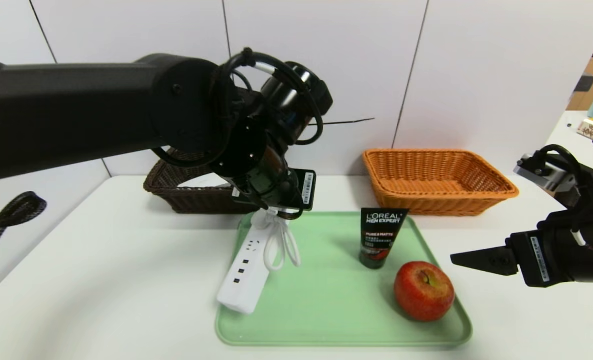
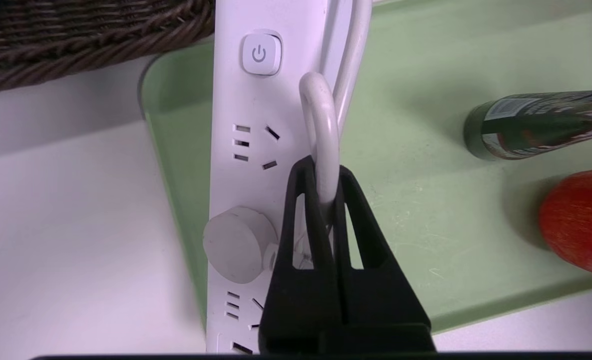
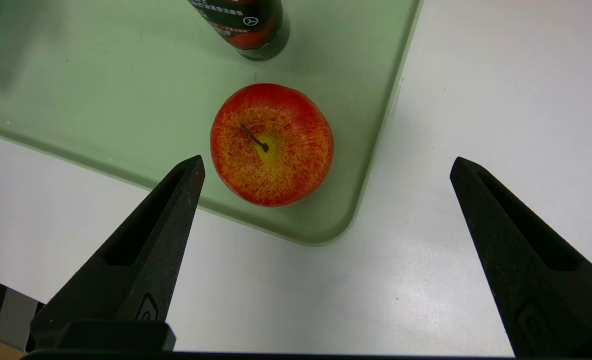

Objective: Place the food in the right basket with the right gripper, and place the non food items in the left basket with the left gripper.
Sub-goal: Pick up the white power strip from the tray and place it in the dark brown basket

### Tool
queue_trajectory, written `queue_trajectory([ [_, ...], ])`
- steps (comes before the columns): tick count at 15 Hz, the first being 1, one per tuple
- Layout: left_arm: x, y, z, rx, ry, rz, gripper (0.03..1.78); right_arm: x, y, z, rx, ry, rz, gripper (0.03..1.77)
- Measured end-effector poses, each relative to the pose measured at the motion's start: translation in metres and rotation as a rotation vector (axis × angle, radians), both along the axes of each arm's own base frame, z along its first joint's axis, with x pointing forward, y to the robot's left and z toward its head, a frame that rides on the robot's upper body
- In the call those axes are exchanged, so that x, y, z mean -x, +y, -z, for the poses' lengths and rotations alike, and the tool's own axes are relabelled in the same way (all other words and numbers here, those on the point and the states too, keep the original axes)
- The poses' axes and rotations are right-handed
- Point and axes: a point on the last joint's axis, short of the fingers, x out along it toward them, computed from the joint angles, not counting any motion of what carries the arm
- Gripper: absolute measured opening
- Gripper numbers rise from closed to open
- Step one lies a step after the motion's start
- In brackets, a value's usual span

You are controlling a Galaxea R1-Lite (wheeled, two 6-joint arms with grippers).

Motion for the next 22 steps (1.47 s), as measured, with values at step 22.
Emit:
queue_trajectory([
  [22, -0.046, 0.133, -0.079, -0.492, -0.596, 0.597, 0.06, 0.005, -0.005, 0.007, 0.007, 0.019, 0.015, 1.7],
])
